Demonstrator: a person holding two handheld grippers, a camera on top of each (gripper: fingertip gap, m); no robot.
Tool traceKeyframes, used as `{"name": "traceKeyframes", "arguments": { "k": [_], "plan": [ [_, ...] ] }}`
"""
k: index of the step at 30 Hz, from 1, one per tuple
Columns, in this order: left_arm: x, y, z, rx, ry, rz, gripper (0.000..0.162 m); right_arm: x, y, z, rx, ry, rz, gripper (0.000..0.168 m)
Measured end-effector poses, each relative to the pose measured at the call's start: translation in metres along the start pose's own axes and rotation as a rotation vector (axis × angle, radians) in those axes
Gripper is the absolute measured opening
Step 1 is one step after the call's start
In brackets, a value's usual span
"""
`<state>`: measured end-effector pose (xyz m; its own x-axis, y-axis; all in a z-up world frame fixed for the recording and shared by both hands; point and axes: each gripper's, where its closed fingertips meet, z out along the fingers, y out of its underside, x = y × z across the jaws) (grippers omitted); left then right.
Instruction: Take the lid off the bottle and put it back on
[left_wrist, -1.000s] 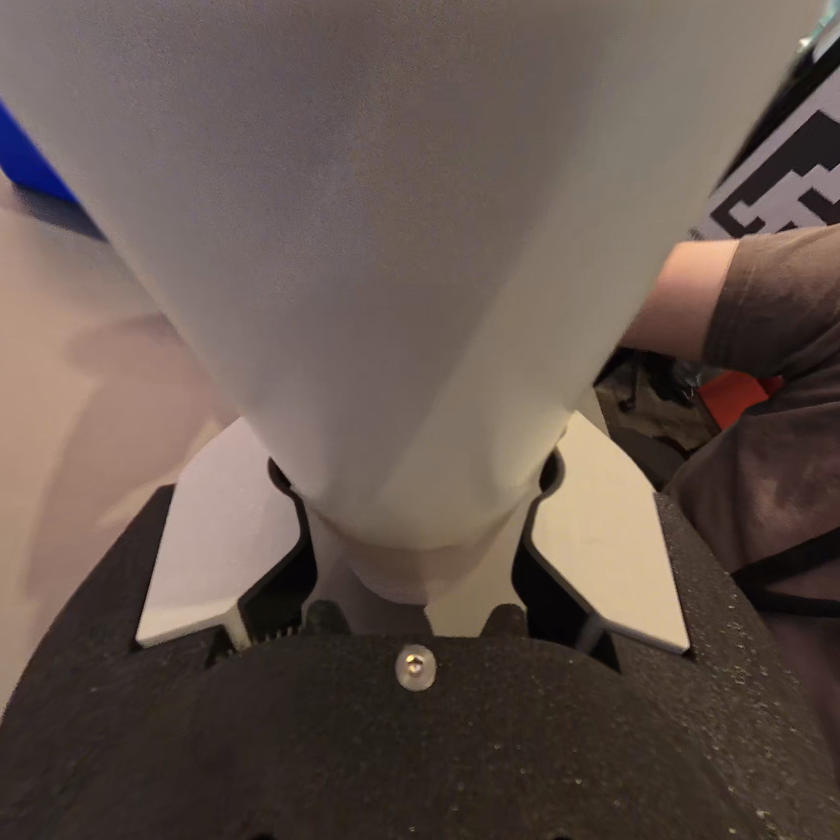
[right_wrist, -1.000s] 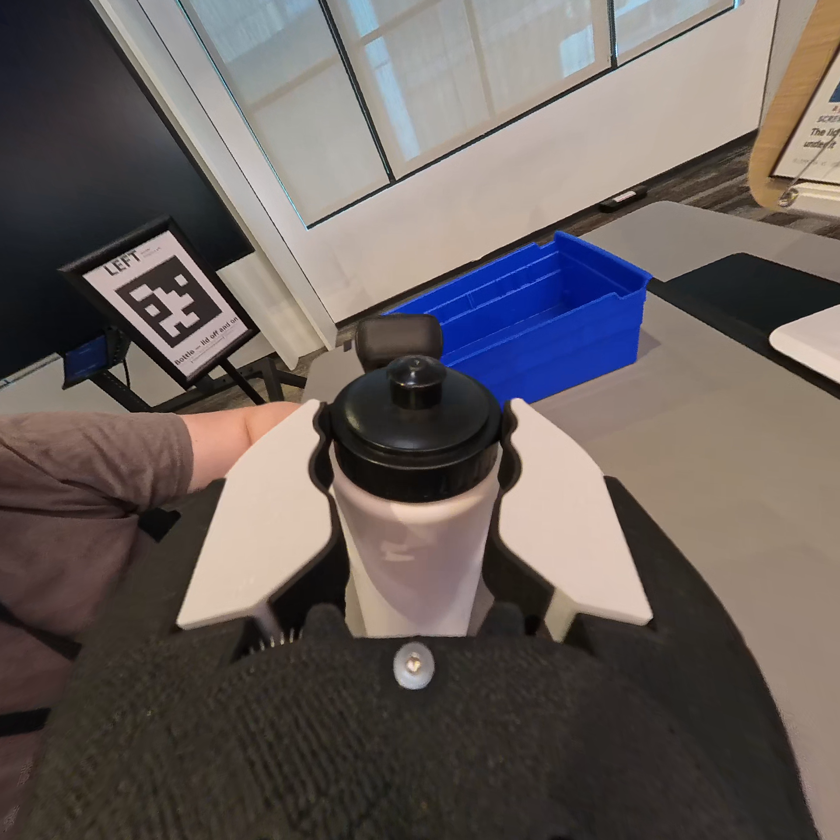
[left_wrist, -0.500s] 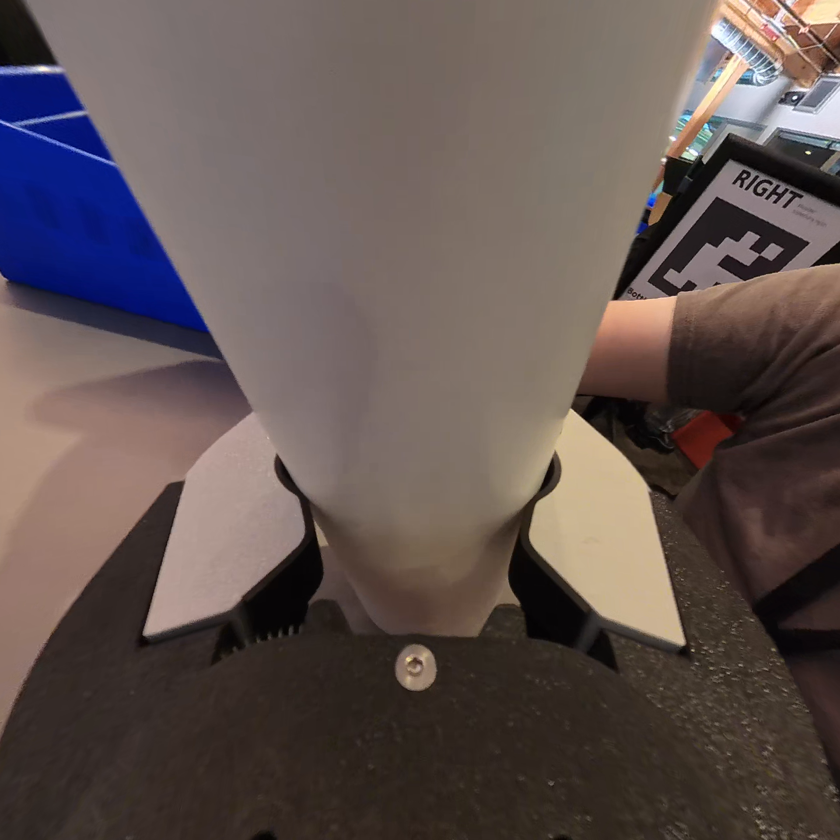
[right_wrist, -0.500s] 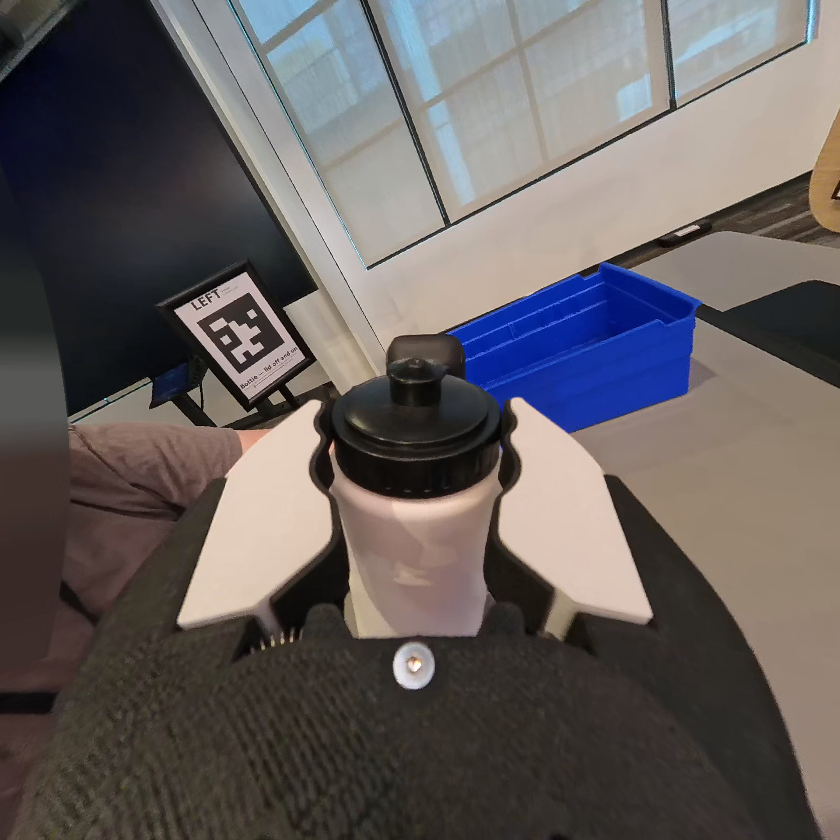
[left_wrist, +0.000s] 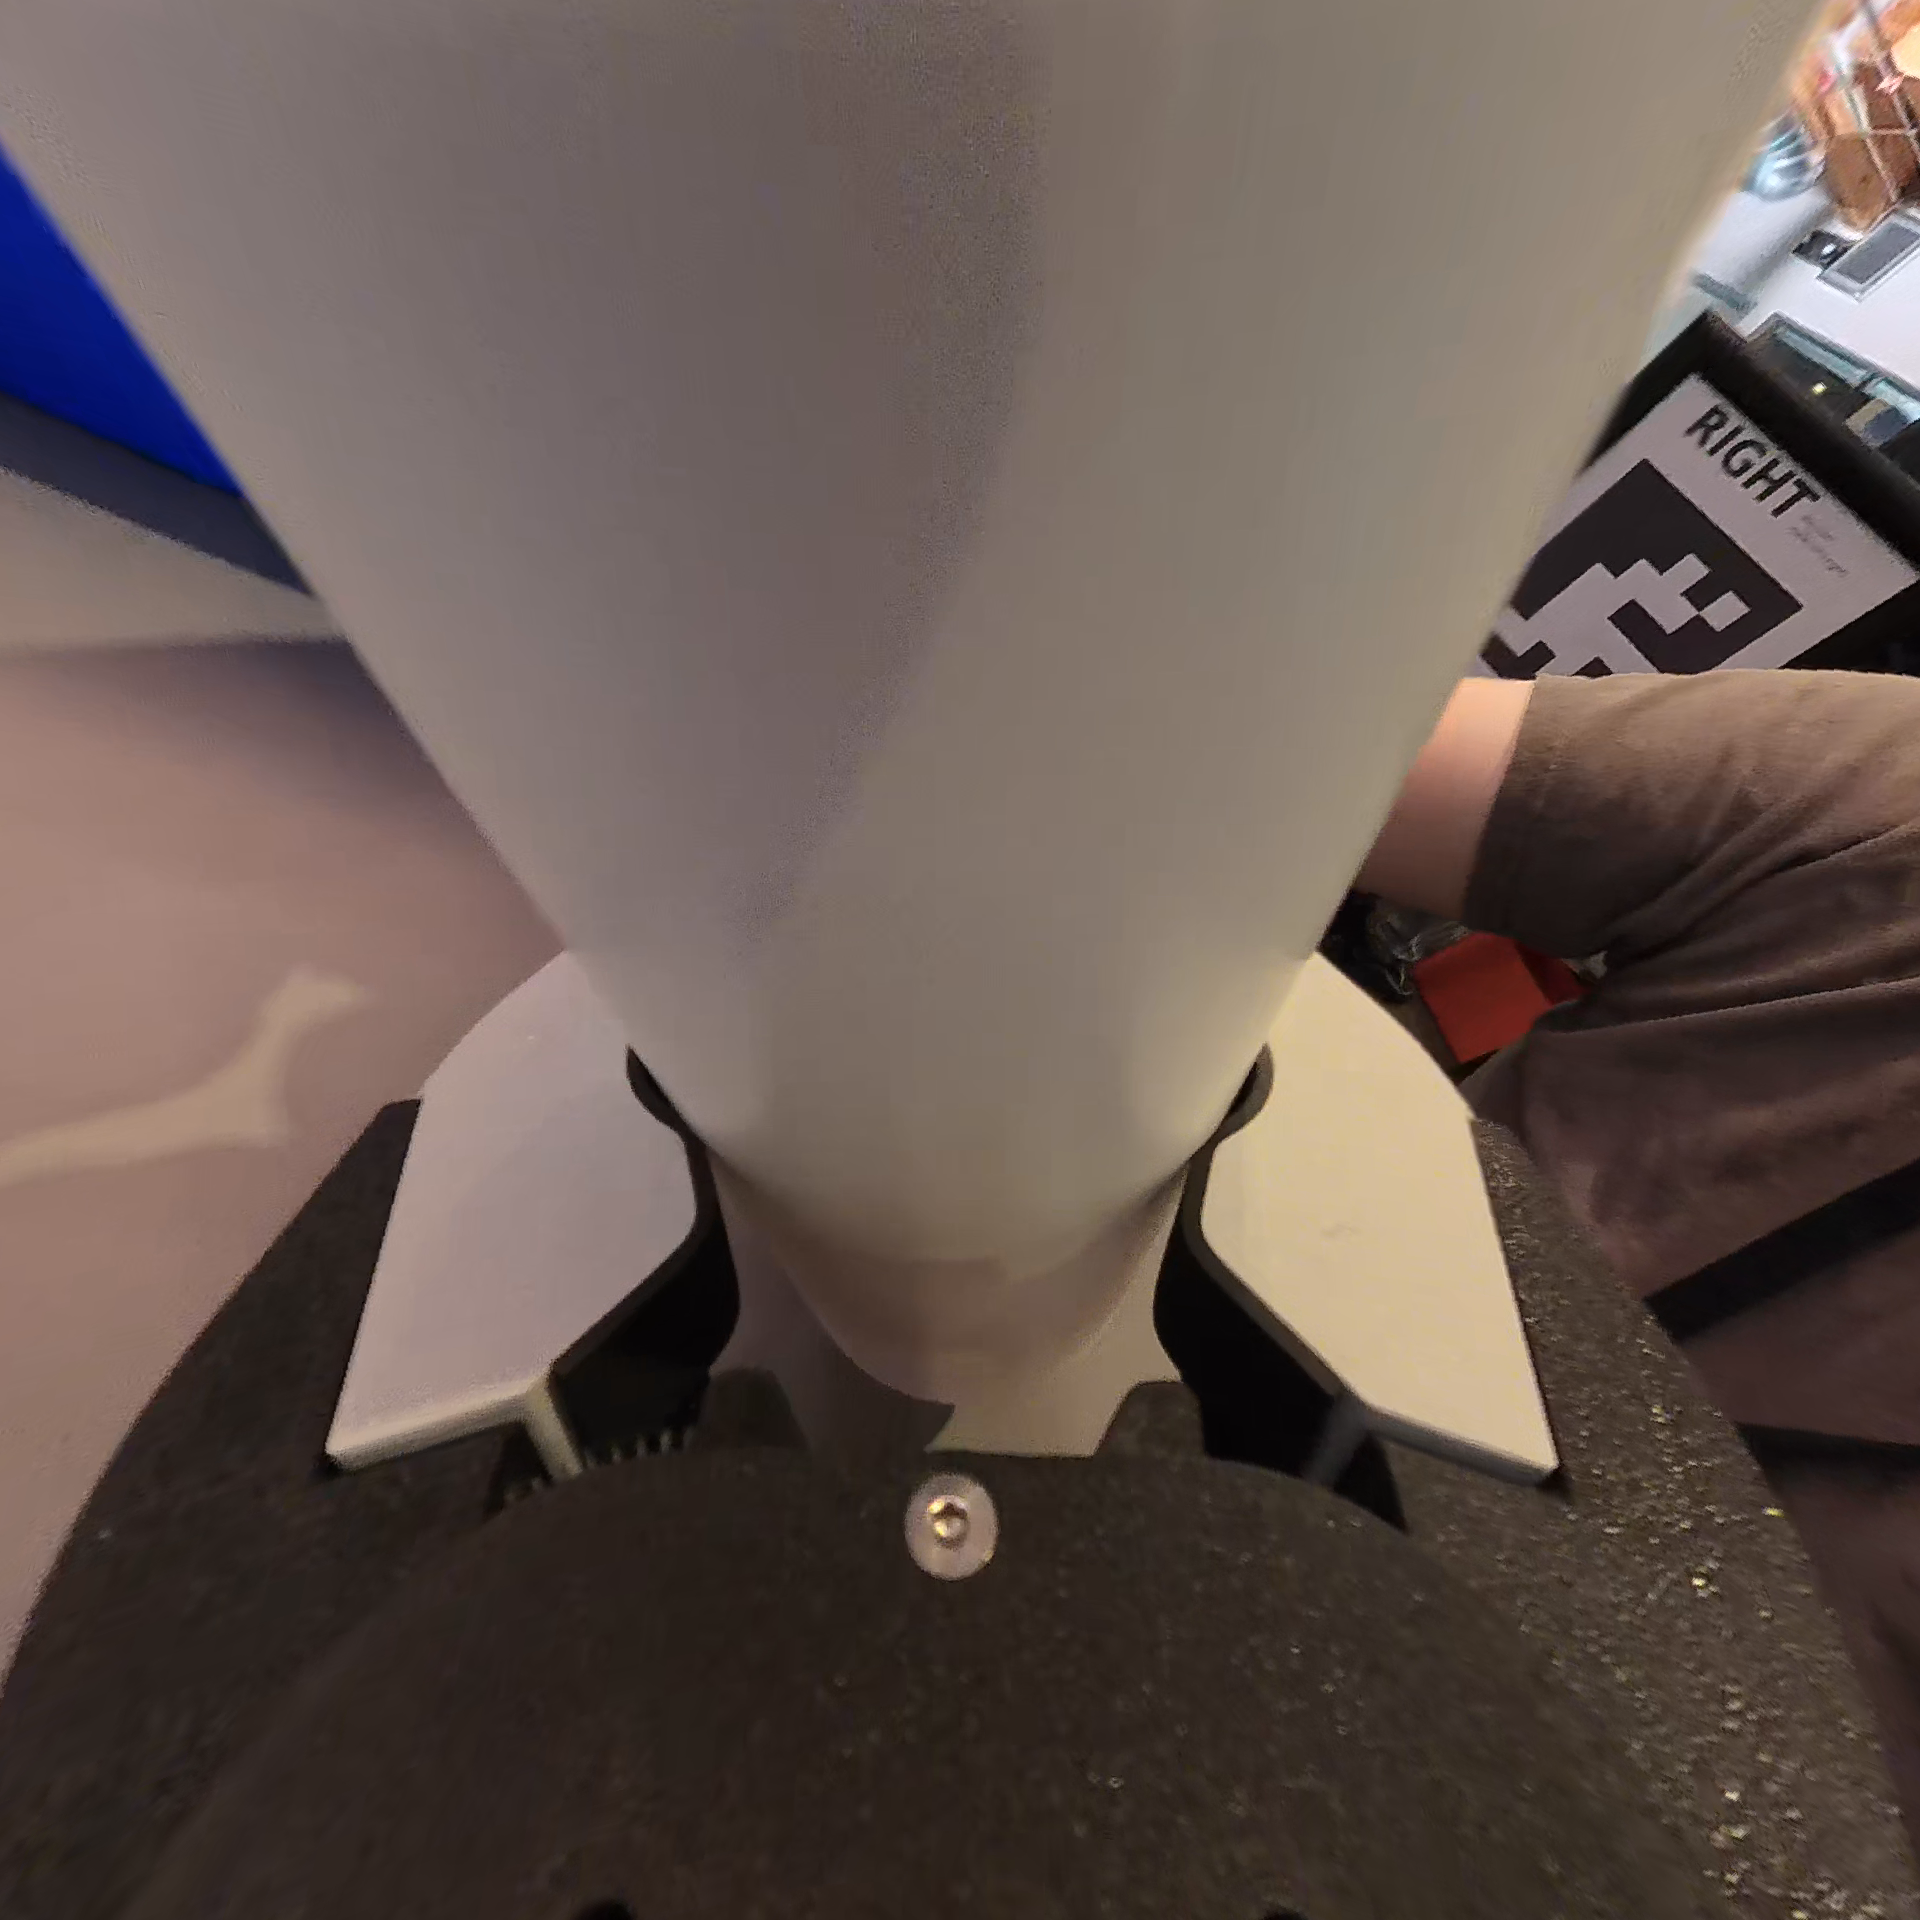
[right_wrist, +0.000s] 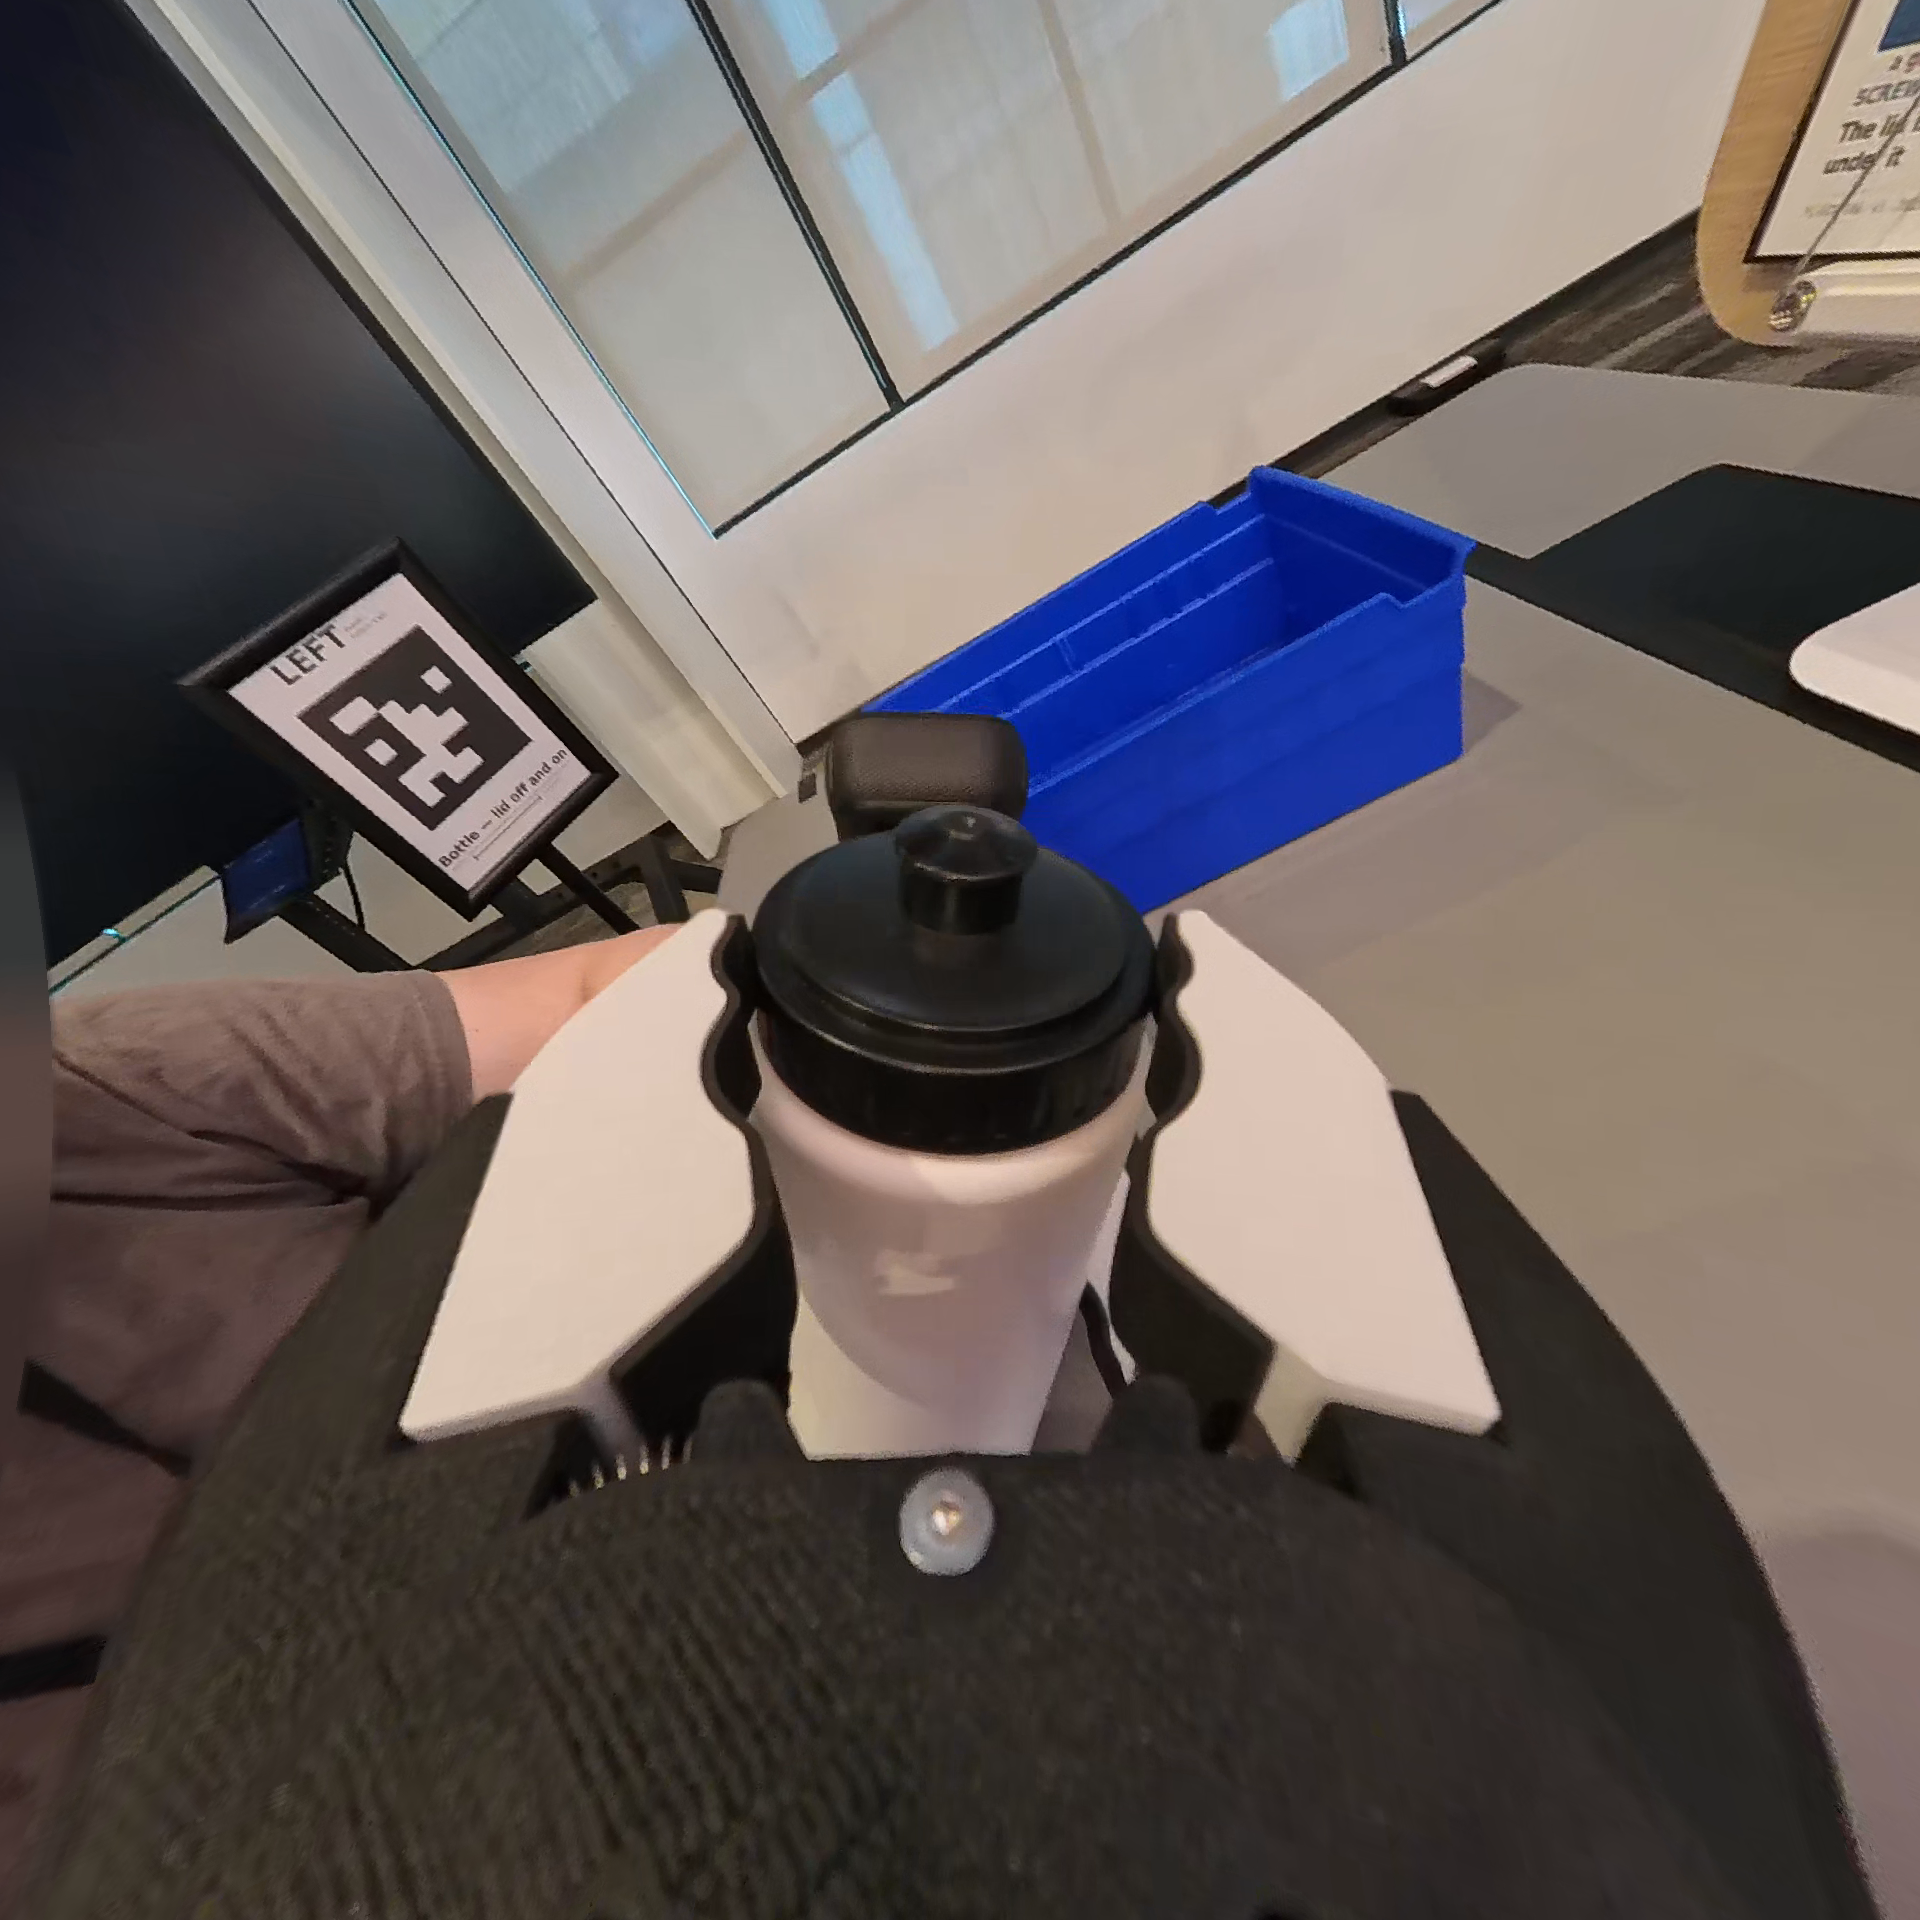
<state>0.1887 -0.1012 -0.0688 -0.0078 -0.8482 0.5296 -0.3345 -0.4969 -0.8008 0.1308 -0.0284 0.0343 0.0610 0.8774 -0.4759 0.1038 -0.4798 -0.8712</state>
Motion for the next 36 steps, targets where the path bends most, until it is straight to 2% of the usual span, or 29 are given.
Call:
{"name": "traceKeyframes", "arguments": {
  "k": [9, 14, 17, 23, 26, 31, 34, 36],
  "plan": [
    [0.003, -0.001, 0.001, -0.012, 0.018, -0.019, 0.102, 0.000, -0.003, -0.003, 0.004, 0.035, 0.036, 0.076],
    [0.030, 0.000, -0.006, -0.010, 0.189, -0.027, 0.102, -0.015, -0.021, -0.014, 0.103, -0.113, 0.133, 0.075],
    [0.045, -0.003, -0.010, 0.014, 0.293, -0.019, 0.102, -0.010, -0.019, -0.017, 0.078, -0.052, 0.066, 0.077],
    [0.050, -0.004, -0.012, 0.012, 0.297, 0.047, 0.102, -0.027, -0.019, -0.014, 0.051, -0.089, 0.021, 0.078],
    [0.036, -0.006, -0.013, 0.017, 0.183, 0.100, 0.102, -0.030, -0.017, -0.012, 0.039, -0.093, -0.010, 0.083],
    [-0.015, -0.018, -0.029, 0.071, -0.216, 0.229, 0.103, -0.019, -0.001, 0.007, -0.017, 0.022, -0.235, 0.098],
    [-0.027, -0.019, -0.035, 0.054, -0.329, 0.276, 0.103, -0.015, 0.012, 0.023, -0.044, 0.040, -0.281, 0.096],
    [-0.034, -0.018, -0.038, 0.044, -0.386, 0.287, 0.103, -0.014, 0.016, 0.028, -0.056, 0.047, -0.307, 0.083]
  ]
}}
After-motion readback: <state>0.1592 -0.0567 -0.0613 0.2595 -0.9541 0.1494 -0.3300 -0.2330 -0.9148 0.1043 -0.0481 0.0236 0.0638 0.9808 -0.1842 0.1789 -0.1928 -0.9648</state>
